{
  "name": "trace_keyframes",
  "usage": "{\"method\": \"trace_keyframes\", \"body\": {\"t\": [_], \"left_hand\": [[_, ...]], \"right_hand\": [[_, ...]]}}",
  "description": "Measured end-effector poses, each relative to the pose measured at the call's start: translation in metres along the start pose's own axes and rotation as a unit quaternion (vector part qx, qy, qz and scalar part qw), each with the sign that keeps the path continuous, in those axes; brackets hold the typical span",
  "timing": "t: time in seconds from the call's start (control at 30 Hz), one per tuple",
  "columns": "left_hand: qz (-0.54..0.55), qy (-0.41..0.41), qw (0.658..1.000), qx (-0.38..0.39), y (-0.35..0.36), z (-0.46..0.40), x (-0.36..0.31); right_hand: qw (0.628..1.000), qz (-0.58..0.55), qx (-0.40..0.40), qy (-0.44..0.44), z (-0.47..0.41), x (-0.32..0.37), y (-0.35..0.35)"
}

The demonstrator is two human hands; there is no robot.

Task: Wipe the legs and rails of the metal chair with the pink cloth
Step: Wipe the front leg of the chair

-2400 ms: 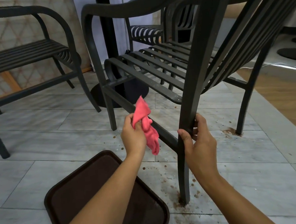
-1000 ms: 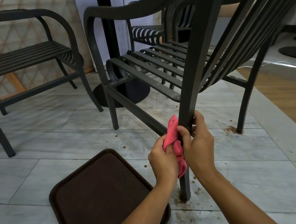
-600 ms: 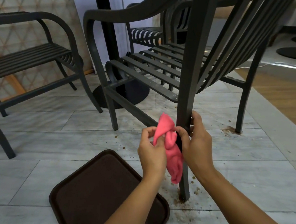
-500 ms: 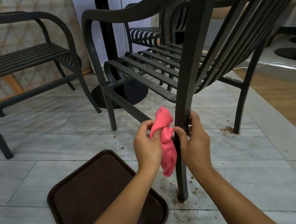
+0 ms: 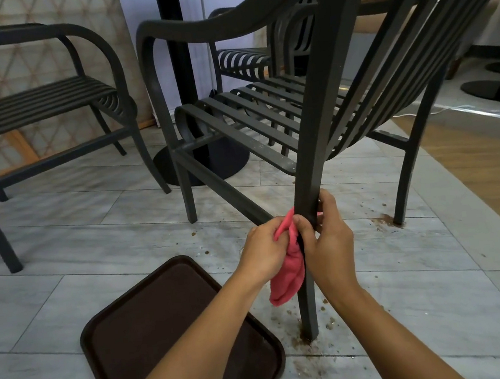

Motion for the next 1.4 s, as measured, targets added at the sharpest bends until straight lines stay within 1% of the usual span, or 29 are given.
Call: {"method": "trace_keyframes", "body": {"t": [0.2, 0.4, 0.53, 0.67, 0.73, 0.83, 0.97, 1.07, 1.17, 1.27, 1.4], "left_hand": [[0.014, 0.016, 0.999, -0.040, -0.007, 0.014, 0.002], [0.031, -0.015, 0.997, -0.066, -0.008, 0.022, 0.014], [0.059, -0.040, 0.995, -0.072, -0.002, 0.031, 0.026], [0.118, -0.083, 0.985, -0.089, 0.004, 0.044, 0.034], [0.153, -0.102, 0.978, -0.097, 0.008, 0.051, 0.037], [0.190, -0.138, 0.965, -0.114, 0.011, 0.061, 0.039], [0.237, -0.174, 0.949, -0.118, 0.015, 0.070, 0.038], [0.270, -0.190, 0.939, -0.098, 0.021, 0.076, 0.037], [0.284, -0.204, 0.933, -0.089, 0.026, 0.079, 0.035], [0.292, -0.198, 0.933, -0.076, 0.029, 0.083, 0.030], [0.290, -0.175, 0.940, -0.046, 0.031, 0.085, 0.023]], "right_hand": [[1.000, -0.011, 0.011, 0.001, -0.001, 0.003, -0.001], [0.999, 0.030, 0.036, -0.019, 0.003, 0.004, -0.008], [0.997, 0.071, 0.036, -0.018, 0.018, 0.006, -0.019], [0.991, 0.115, 0.008, -0.072, 0.049, 0.022, -0.035], [0.987, 0.127, 0.007, -0.098, 0.070, 0.030, -0.037], [0.982, 0.140, 0.052, -0.114, 0.095, 0.034, -0.030], [0.958, 0.217, 0.135, -0.129, 0.111, 0.026, -0.014], [0.947, 0.252, 0.147, -0.137, 0.111, 0.026, -0.013], [0.961, 0.219, 0.129, -0.110, 0.104, 0.028, -0.017], [0.975, 0.170, 0.122, -0.080, 0.098, 0.026, -0.024], [0.984, 0.120, 0.102, -0.087, 0.096, 0.028, -0.034]]}}
Point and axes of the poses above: each hand's wrist, its own z-axis away from the middle knuckle, its own y-axis out of the palm, x = y × z, the point moved 9 cm from there along -z, towards the middle knuckle, and after that the axes turned 15 degrees about -y, right-handed, at the moved point
